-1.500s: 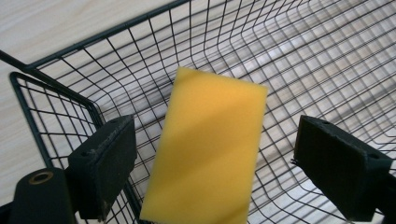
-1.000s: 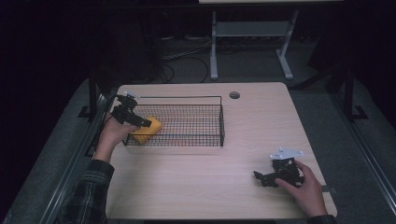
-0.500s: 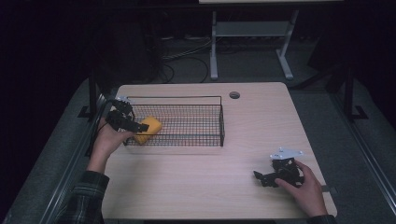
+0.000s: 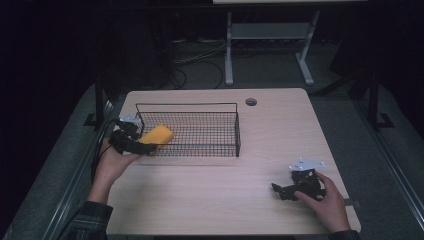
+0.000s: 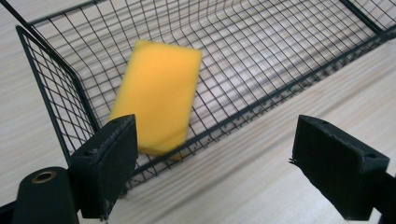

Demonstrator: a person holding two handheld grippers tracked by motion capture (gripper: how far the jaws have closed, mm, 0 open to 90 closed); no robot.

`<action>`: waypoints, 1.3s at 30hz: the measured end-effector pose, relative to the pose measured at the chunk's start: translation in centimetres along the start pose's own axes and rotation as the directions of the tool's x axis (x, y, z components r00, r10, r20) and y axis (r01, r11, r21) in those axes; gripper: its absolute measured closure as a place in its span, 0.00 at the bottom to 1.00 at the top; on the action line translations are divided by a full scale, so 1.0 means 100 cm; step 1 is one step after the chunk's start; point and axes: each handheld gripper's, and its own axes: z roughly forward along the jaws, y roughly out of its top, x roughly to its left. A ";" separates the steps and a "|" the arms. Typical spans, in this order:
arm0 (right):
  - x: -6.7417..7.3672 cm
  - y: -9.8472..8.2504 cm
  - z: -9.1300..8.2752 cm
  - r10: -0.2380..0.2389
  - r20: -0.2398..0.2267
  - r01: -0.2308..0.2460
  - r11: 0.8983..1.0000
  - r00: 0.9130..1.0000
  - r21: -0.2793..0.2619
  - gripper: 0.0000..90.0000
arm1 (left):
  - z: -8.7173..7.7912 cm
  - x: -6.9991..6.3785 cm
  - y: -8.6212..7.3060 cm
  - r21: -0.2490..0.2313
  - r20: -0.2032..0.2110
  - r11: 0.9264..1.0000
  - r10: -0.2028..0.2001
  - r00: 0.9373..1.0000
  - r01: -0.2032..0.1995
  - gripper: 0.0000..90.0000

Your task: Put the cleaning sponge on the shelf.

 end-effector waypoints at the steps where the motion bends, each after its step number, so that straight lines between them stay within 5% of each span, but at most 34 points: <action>1: 0.000 0.000 0.000 0.002 0.000 -0.002 1.000 1.000 0.000 0.00 | -0.001 -0.001 -0.002 -0.003 0.002 1.000 0.003 1.000 -0.003 0.15; 13: 0.000 0.000 0.000 0.002 -0.001 -0.002 1.000 1.000 -0.001 0.00 | -0.005 -0.018 -0.024 -0.021 -0.007 0.999 0.044 0.999 -0.044 0.15; 39: 0.000 0.000 0.000 -0.001 0.000 0.001 1.000 1.000 -0.001 0.01 | 0.019 -0.048 -0.075 -0.076 0.021 0.992 0.099 0.995 -0.097 0.15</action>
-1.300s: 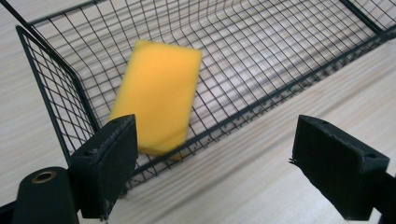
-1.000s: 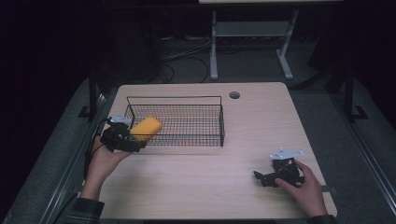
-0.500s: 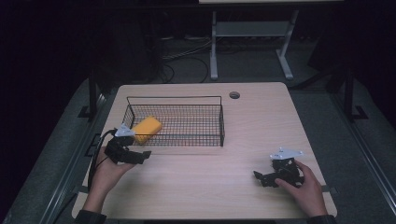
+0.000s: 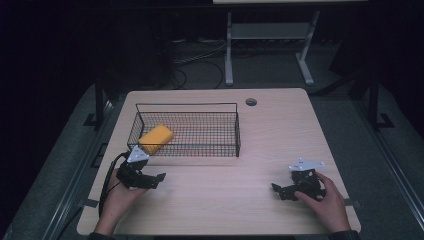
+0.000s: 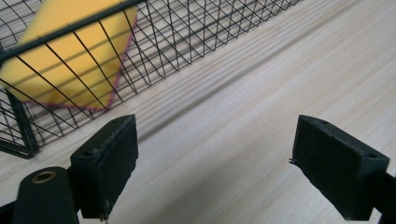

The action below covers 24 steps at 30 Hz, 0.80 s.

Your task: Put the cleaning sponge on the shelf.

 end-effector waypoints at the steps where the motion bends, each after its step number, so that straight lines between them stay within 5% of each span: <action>1: 0.000 0.000 0.000 -0.001 0.000 0.001 1.000 1.000 0.000 0.00 | 0.001 -0.002 -0.004 -0.006 0.008 1.000 0.001 1.000 -0.001 0.15; 24: 0.001 0.000 0.000 0.006 0.001 -0.006 1.000 1.000 0.000 0.00 | 0.022 -0.005 -0.039 0.009 0.018 1.000 0.000 1.000 -0.001 0.14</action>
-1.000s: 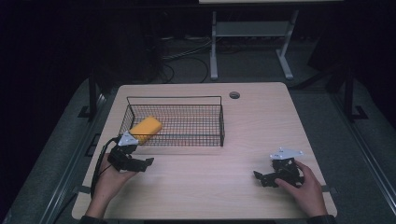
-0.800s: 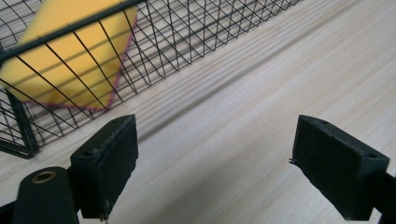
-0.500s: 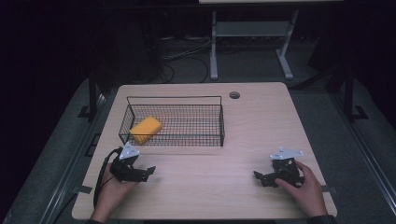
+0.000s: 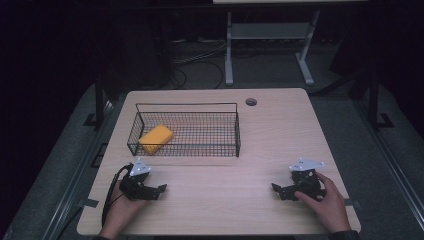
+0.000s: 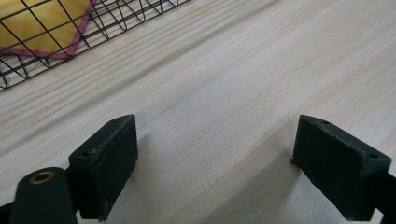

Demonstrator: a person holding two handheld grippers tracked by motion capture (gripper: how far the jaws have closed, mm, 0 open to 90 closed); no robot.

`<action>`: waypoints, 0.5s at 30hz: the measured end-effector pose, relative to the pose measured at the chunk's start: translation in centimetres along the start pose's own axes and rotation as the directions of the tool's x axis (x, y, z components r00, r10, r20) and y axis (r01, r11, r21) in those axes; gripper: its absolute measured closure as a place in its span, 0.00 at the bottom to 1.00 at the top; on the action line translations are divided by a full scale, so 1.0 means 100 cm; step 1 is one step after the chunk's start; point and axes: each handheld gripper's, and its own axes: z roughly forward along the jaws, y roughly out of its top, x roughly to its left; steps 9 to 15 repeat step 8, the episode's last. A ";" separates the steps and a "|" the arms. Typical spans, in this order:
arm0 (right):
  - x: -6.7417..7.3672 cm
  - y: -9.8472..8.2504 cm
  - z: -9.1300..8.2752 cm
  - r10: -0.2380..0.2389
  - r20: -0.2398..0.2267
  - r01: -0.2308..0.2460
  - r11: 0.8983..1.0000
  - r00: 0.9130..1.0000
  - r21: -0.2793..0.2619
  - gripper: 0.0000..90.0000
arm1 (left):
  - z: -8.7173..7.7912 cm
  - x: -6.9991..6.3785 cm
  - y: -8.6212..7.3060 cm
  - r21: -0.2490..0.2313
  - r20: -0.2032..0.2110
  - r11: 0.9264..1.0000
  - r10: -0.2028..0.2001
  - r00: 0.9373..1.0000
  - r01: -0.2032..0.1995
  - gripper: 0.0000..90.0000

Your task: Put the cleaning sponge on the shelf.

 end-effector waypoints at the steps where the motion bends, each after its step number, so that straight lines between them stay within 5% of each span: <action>1: 0.000 0.000 0.000 0.000 0.000 0.000 1.000 1.000 0.000 0.00 | 0.000 0.000 -0.001 -0.003 -0.001 1.000 0.003 1.000 -0.003 0.14; 6: 0.000 0.000 0.000 0.000 0.001 0.000 1.000 1.000 0.000 0.00 | 0.001 0.001 -0.008 -0.070 0.010 0.997 0.013 1.000 -0.012 0.14; 15: 0.000 0.000 0.000 -0.002 0.001 0.002 1.000 1.000 -0.001 0.00 | 0.001 0.001 -0.008 -0.070 0.010 0.997 0.012 1.000 -0.011 0.14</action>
